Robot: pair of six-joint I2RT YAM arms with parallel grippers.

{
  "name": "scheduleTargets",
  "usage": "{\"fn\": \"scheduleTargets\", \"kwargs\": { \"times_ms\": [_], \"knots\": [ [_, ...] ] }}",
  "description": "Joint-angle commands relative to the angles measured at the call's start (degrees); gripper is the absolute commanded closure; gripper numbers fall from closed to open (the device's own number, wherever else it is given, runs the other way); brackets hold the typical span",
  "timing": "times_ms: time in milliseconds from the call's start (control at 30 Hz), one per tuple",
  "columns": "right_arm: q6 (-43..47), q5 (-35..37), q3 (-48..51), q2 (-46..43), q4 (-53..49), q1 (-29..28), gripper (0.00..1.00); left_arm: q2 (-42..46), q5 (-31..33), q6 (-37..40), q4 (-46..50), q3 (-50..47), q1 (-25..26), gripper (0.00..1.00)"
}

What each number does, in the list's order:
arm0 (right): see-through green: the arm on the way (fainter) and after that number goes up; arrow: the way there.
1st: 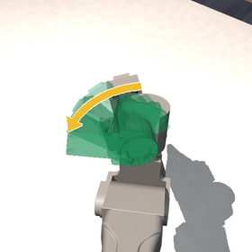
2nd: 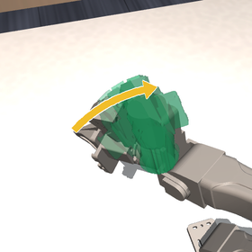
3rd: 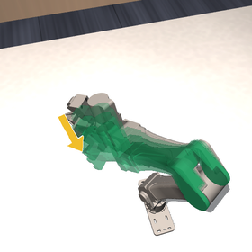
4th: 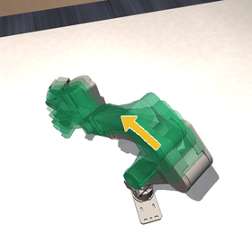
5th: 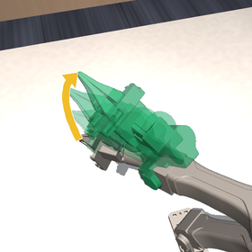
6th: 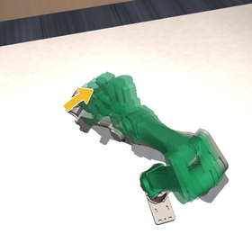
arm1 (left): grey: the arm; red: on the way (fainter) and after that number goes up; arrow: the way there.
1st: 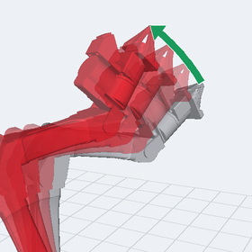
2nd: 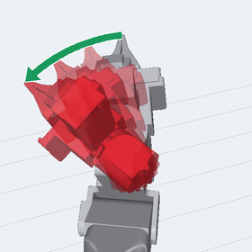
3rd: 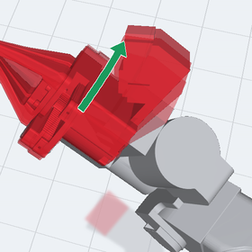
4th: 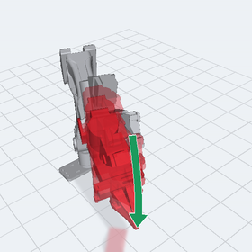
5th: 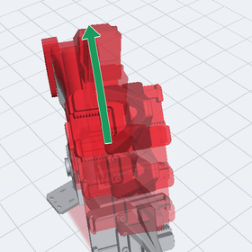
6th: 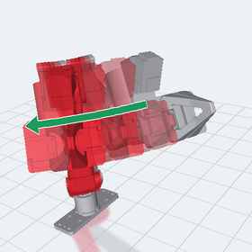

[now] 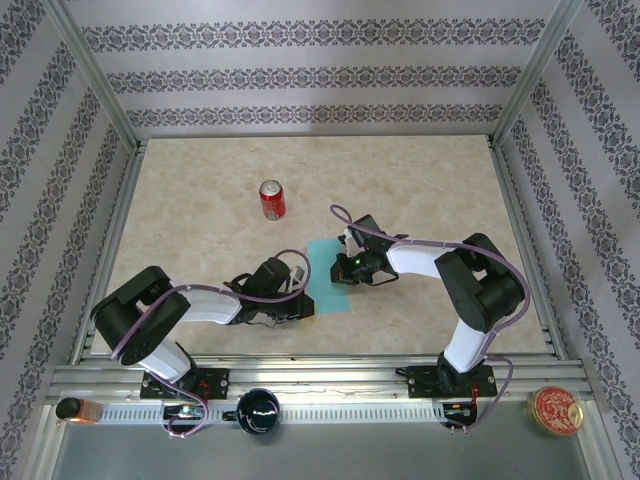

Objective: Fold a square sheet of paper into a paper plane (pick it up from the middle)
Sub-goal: First fold the square sheet of paper in half at the center of the table.

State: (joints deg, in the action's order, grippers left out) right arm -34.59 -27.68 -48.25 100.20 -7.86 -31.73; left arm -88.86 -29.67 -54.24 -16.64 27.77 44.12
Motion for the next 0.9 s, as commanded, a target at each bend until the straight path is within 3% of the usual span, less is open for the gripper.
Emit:
{"fn": "scheduleTargets", "kwargs": {
  "times_ms": [0,167,333,533,867],
  "knots": [
    [-0.48,6.24,2.63,1.84,-5.42,0.26,1.0,1.79,2.09,5.19,13.99,2.21,2.48,0.89],
    [-0.44,6.02,2.55,1.92,-5.54,0.26,1.0,5.32,7.12,9.17,24.11,7.37,2.82,0.88],
    [-0.49,5.71,2.42,2.01,-5.37,0.26,1.0,9.04,10.19,10.28,23.56,12.18,0.58,0.88],
    [-0.35,4.92,1.71,2.19,-5.58,0.31,1.0,1.33,2.91,6.46,11.01,16.01,-8.1,0.88],
    [0.71,4.39,0.74,1.84,-7.89,0.36,1.0,-8.44,-0.7,10.1,9.0,21.24,-11.83,0.89]
  ]
}}
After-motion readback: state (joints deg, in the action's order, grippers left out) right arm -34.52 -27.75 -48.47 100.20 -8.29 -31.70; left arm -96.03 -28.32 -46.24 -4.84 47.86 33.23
